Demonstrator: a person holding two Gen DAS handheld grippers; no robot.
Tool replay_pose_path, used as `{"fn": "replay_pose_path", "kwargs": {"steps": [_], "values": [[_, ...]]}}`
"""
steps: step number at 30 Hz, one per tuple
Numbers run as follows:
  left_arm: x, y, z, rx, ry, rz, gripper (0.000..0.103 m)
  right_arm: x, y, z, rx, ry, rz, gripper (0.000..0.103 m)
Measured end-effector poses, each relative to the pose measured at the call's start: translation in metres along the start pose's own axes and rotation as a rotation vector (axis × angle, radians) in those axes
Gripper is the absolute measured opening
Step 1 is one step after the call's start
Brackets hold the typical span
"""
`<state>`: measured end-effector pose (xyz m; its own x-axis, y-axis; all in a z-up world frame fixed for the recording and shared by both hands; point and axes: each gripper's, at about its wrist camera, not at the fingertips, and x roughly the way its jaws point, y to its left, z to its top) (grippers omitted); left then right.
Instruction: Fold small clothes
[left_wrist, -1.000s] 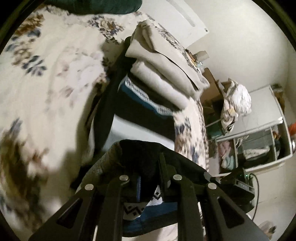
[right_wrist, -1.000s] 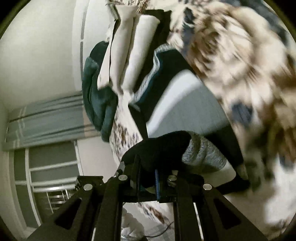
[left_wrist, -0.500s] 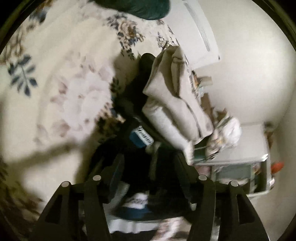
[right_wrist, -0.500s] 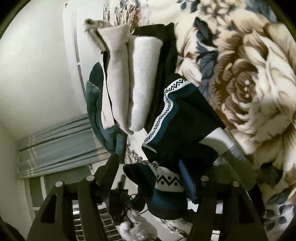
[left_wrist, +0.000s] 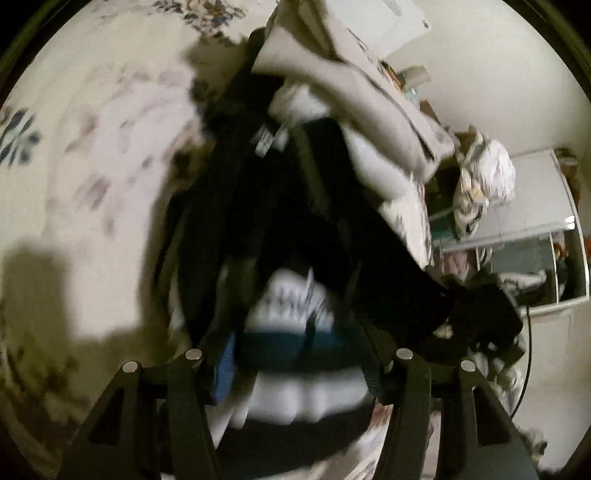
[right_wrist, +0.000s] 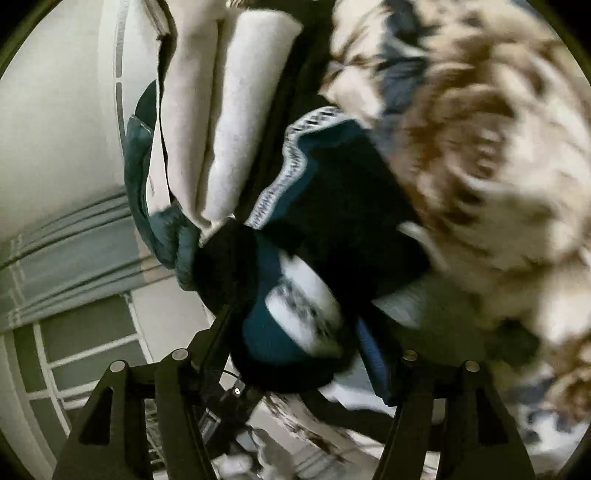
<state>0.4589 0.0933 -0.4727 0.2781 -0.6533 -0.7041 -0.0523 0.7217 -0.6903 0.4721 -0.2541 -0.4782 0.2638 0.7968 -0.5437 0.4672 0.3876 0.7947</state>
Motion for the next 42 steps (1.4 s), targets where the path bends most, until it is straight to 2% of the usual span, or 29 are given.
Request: {"fn": "replay_pose_path", "kwargs": {"steps": [5,8,11,13,16,17,20,21,22,23,24,25,26,27,29,32,34,37,39,40,42], "values": [[-0.014,-0.007,0.064,-0.083,-0.154,-0.105,0.054,0.009,0.024,0.034,0.069,-0.116,0.12,0.067],[-0.033,-0.007,0.088,-0.084,-0.226,-0.103,0.054,0.0,0.033,0.039,0.044,-0.148,0.135,0.067],[-0.045,-0.012,0.088,-0.006,-0.242,-0.037,0.054,-0.022,0.036,0.037,0.021,-0.187,0.157,0.067],[-0.044,-0.017,0.077,0.071,-0.222,0.034,0.054,-0.033,0.039,0.037,-0.023,-0.216,0.085,0.067],[-0.029,-0.015,0.062,0.16,-0.161,0.129,0.054,-0.038,0.049,0.035,-0.185,-0.235,-0.153,0.067],[-0.019,-0.015,0.057,0.19,-0.131,0.163,0.054,-0.034,0.05,0.034,-0.252,-0.232,-0.257,0.067],[0.015,-0.012,0.052,0.254,-0.053,0.246,0.051,-0.018,0.04,0.038,-0.329,-0.178,-0.39,0.067],[0.025,-0.012,0.05,0.272,-0.042,0.27,0.051,-0.01,0.033,0.043,-0.331,-0.165,-0.408,0.067],[0.035,-0.012,0.051,0.292,-0.042,0.292,0.04,-0.002,0.029,0.046,-0.33,-0.148,-0.424,0.067],[0.038,-0.014,0.052,0.302,-0.049,0.306,0.013,0.008,0.024,0.049,-0.33,-0.121,-0.437,0.064],[0.041,-0.016,0.055,0.311,-0.048,0.321,0.008,0.014,0.024,0.051,-0.336,-0.11,-0.445,0.056],[0.04,-0.017,0.059,0.304,-0.052,0.313,0.007,0.02,0.025,0.052,-0.35,-0.109,-0.449,0.029],[0.034,-0.018,0.061,0.291,-0.068,0.297,0.006,0.024,0.027,0.05,-0.372,-0.106,-0.458,0.014],[0.027,-0.018,0.064,0.283,-0.09,0.278,0.006,0.023,0.032,0.045,-0.405,-0.117,-0.479,0.013],[0.015,-0.019,0.066,0.269,-0.112,0.258,0.006,0.016,0.046,0.034,-0.467,-0.166,-0.464,0.011],[0.008,-0.012,0.075,0.232,-0.134,0.252,0.006,0.01,0.066,0.026,-0.509,-0.215,-0.436,0.01],[0.012,0.002,0.085,0.175,-0.125,0.247,0.006,0.014,0.074,0.031,-0.511,-0.224,-0.457,0.01],[0.033,0.02,0.095,0.126,-0.045,0.24,0.01,0.032,0.066,0.051,-0.468,-0.185,-0.529,0.01],[0.032,0.02,0.095,0.116,-0.037,0.21,0.012,0.039,0.06,0.058,-0.441,-0.151,-0.569,0.012],[0.028,0.017,0.093,0.121,-0.038,0.203,0.021,0.041,0.057,0.06,-0.439,-0.131,-0.581,0.015],[0.015,0.014,0.087,0.116,-0.052,0.155,0.027,0.035,0.054,0.059,-0.431,-0.109,-0.564,0.028]]}}
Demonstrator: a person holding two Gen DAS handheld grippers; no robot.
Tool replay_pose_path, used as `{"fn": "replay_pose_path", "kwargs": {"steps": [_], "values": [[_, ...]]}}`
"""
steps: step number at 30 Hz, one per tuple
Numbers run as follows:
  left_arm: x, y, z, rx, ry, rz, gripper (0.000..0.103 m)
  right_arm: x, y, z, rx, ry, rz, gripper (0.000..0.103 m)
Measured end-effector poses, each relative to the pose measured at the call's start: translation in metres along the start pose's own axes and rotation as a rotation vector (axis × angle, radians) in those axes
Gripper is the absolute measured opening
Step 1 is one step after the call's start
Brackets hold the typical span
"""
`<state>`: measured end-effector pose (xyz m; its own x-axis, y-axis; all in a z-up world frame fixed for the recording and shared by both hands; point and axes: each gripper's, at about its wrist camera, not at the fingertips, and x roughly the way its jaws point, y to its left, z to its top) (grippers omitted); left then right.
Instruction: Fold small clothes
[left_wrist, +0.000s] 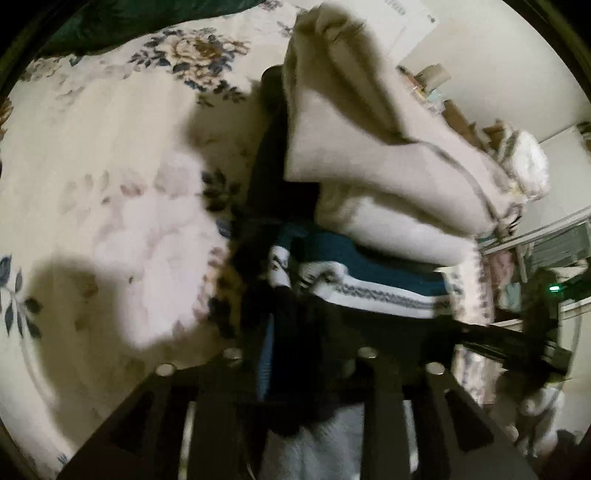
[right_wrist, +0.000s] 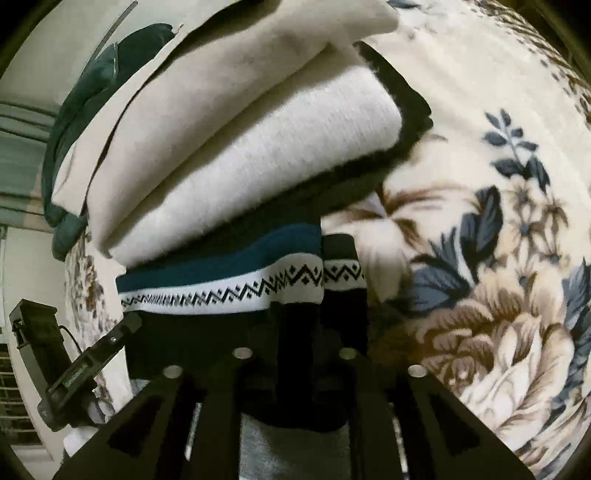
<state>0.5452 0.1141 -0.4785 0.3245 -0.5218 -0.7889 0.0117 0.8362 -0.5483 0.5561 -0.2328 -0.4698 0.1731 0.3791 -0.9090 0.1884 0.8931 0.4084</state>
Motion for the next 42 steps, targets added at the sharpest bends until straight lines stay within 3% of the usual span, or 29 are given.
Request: {"fn": "replay_pose_path", "kwargs": {"steps": [2,4,8,13,16,20,26,33,34,35,36,37,39,42], "values": [[-0.019,0.002,-0.009,-0.035,-0.031,-0.041,0.051,-0.009,-0.008,-0.005,0.012,0.018,0.048,0.058],[-0.04,0.006,-0.021,-0.084,-0.067,-0.086,0.057,-0.019,-0.017,-0.013,0.016,0.045,0.099,0.07],[-0.083,0.008,-0.065,-0.173,-0.114,-0.104,0.058,-0.04,-0.032,-0.036,-0.001,0.12,0.178,0.08],[-0.103,0.011,-0.16,-0.335,-0.125,-0.07,0.058,-0.057,-0.06,-0.045,0.023,0.208,0.242,0.084],[-0.088,0.008,-0.211,-0.443,-0.125,-0.09,0.058,-0.038,-0.066,-0.029,0.016,0.258,0.251,0.084],[-0.051,0.002,-0.253,-0.553,-0.136,-0.123,0.058,0.004,-0.059,0.003,-0.008,0.313,0.297,0.084],[0.0,-0.005,-0.265,-0.643,-0.204,-0.209,0.058,0.073,-0.029,0.037,-0.102,0.411,0.37,0.084],[0.015,0.008,-0.253,-0.804,-0.402,-0.287,0.063,0.116,0.008,0.052,-0.124,0.411,0.442,0.088],[0.013,0.008,-0.253,-0.827,-0.434,-0.292,0.059,0.118,0.01,0.053,-0.112,0.401,0.456,0.086],[0.01,0.008,-0.252,-0.839,-0.453,-0.282,0.041,0.12,0.013,0.053,-0.106,0.386,0.466,0.075],[0.006,0.009,-0.25,-0.842,-0.46,-0.272,0.034,0.121,0.014,0.052,-0.108,0.368,0.472,0.06],[0.002,0.008,-0.246,-0.844,-0.464,-0.264,0.032,0.12,0.016,0.051,-0.11,0.361,0.466,0.023],[-0.011,0.006,-0.238,-0.821,-0.477,-0.238,0.028,0.121,0.02,0.044,-0.109,0.343,0.445,0.017],[-0.034,0.006,-0.223,-0.753,-0.467,-0.223,0.027,0.093,0.024,0.025,-0.096,0.251,0.4,0.014]]}}
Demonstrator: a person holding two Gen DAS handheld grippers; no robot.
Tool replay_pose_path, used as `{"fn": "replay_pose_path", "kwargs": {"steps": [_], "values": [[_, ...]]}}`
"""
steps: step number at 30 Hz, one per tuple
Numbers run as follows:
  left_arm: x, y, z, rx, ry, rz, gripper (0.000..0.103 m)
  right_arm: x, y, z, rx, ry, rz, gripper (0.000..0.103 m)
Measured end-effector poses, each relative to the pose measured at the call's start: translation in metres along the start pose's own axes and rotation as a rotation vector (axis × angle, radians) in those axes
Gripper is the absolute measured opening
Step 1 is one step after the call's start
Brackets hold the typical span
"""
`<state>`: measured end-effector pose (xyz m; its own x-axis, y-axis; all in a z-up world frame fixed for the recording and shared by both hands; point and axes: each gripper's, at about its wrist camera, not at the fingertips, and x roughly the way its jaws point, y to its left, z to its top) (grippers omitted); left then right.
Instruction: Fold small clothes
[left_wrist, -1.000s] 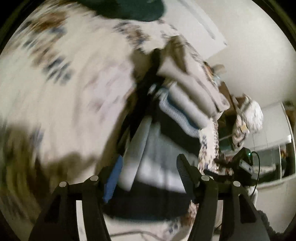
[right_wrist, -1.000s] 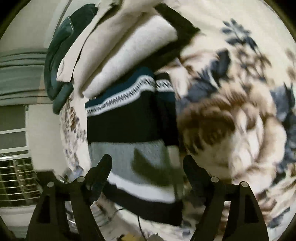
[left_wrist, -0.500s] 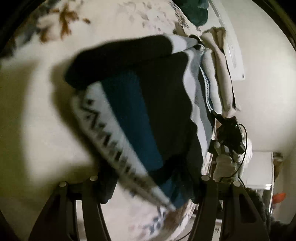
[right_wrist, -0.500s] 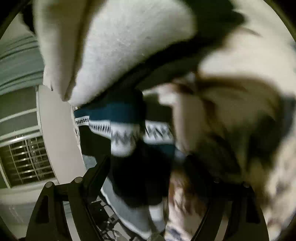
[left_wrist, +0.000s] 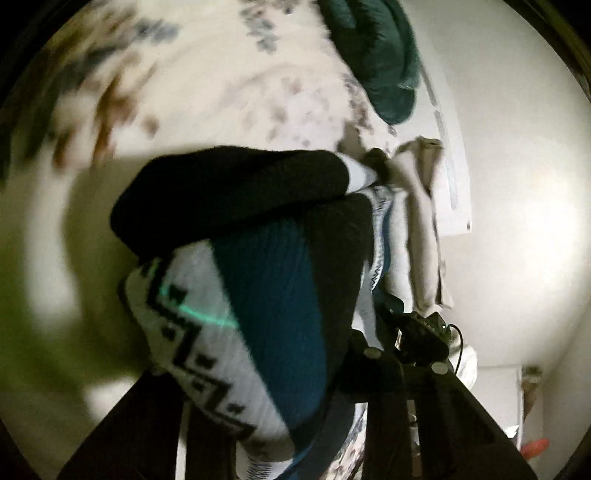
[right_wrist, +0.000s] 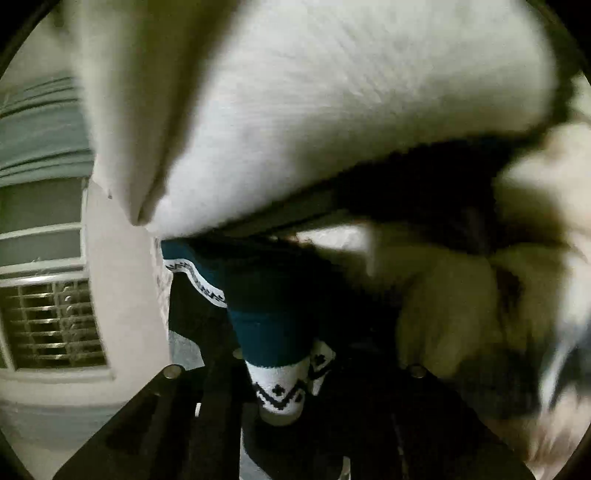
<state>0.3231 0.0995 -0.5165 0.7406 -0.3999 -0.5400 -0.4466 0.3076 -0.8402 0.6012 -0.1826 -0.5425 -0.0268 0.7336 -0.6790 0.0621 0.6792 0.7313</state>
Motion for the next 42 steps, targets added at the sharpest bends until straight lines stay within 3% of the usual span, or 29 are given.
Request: {"fn": "replay_pose_path", "kwargs": {"steps": [5,10,14,19,21,24,26,29,34,38,39,42], "values": [[-0.022,-0.016,0.037,0.091,0.051,0.005,0.026,-0.041,0.027,-0.053,0.039,-0.11,-0.012,0.013],[-0.044,-0.032,0.054,0.213,0.184,0.038,0.027,-0.084,0.035,-0.133,0.114,-0.159,0.029,0.013],[-0.052,-0.023,0.031,0.281,0.304,0.104,0.028,-0.096,0.018,-0.206,0.199,-0.187,0.019,0.013],[-0.047,0.03,-0.007,0.236,0.37,0.218,0.03,-0.101,-0.052,-0.267,0.299,-0.139,-0.073,0.013],[-0.046,0.042,-0.013,0.237,0.344,0.23,0.033,-0.094,-0.069,-0.275,0.318,-0.112,-0.077,0.015],[-0.048,0.043,-0.012,0.236,0.328,0.231,0.036,-0.086,-0.071,-0.27,0.293,-0.073,-0.15,0.035],[-0.053,0.04,-0.012,0.258,0.325,0.261,0.039,-0.088,-0.068,-0.265,0.263,-0.044,-0.211,0.053],[-0.059,0.023,-0.015,0.337,0.316,0.345,0.041,-0.101,-0.058,-0.262,0.224,-0.005,-0.294,0.067],[-0.087,0.002,-0.033,0.423,0.273,0.496,0.043,-0.13,-0.024,-0.256,0.13,0.03,-0.384,0.078],[-0.11,0.0,-0.039,0.422,0.215,0.598,0.065,-0.15,0.014,-0.247,0.044,0.045,-0.427,0.079],[-0.116,0.0,-0.041,0.419,0.203,0.609,0.067,-0.153,0.024,-0.245,0.025,0.044,-0.438,0.079],[-0.117,-0.011,-0.047,0.447,0.177,0.628,0.088,-0.166,0.054,-0.237,-0.051,0.045,-0.472,0.079]]}}
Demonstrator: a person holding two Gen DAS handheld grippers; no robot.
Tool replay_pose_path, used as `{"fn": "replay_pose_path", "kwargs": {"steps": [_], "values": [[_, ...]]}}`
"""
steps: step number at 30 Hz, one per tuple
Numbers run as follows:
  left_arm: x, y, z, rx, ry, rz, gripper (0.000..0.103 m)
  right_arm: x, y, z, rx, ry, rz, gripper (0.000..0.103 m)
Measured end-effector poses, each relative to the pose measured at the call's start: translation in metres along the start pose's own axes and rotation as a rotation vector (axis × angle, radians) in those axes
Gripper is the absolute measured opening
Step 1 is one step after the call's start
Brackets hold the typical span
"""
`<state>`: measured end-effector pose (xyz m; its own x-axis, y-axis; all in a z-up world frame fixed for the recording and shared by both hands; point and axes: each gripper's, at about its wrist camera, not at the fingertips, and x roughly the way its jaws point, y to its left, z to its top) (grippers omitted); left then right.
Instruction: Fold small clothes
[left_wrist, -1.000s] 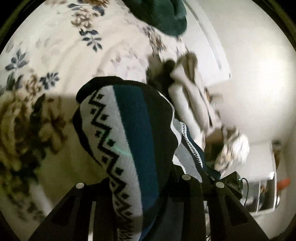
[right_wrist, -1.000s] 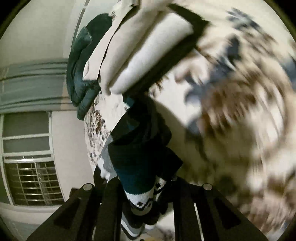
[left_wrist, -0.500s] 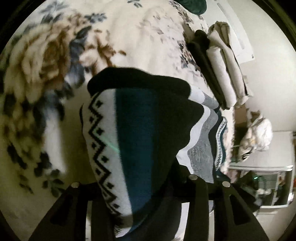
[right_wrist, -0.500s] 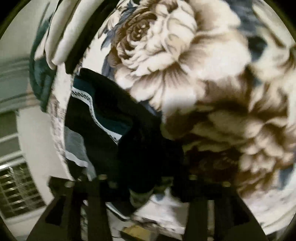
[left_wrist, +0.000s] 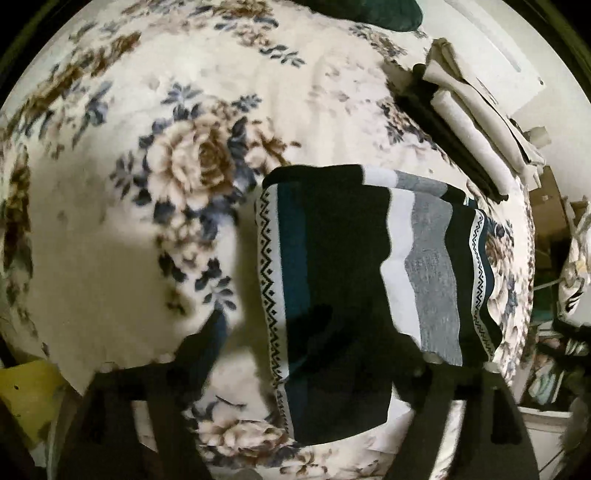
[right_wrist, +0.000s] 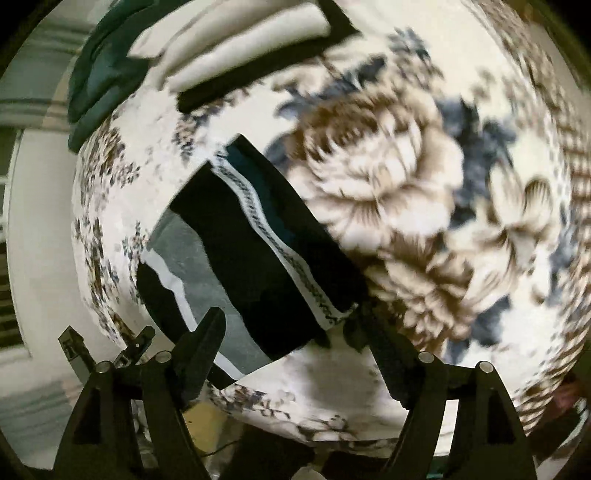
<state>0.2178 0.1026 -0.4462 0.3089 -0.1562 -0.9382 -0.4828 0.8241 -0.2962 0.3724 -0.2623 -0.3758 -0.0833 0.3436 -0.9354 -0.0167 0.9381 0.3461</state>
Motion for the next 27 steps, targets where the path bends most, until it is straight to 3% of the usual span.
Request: {"fn": "replay_pose_path", "kwargs": {"steps": [2,6,9,17,27], "values": [[0.004,-0.012,0.001,0.037,-0.018,0.012,0.098,-0.009,0.014,0.01,-0.048,-0.009,-0.013,0.079],[0.038,-0.038,0.013,0.099,-0.04,0.061,0.098,-0.005,0.044,0.041,-0.179,-0.046,-0.101,0.079],[0.077,-0.047,0.025,0.126,-0.016,0.139,0.101,0.021,0.064,0.067,-0.26,-0.059,-0.156,0.079],[0.099,-0.033,0.04,0.049,-0.022,0.084,0.103,0.088,0.096,0.099,-0.347,-0.007,-0.176,0.079],[0.102,-0.032,0.041,-0.01,-0.047,0.085,0.103,0.106,0.104,0.099,-0.366,0.006,-0.183,0.079]]}}
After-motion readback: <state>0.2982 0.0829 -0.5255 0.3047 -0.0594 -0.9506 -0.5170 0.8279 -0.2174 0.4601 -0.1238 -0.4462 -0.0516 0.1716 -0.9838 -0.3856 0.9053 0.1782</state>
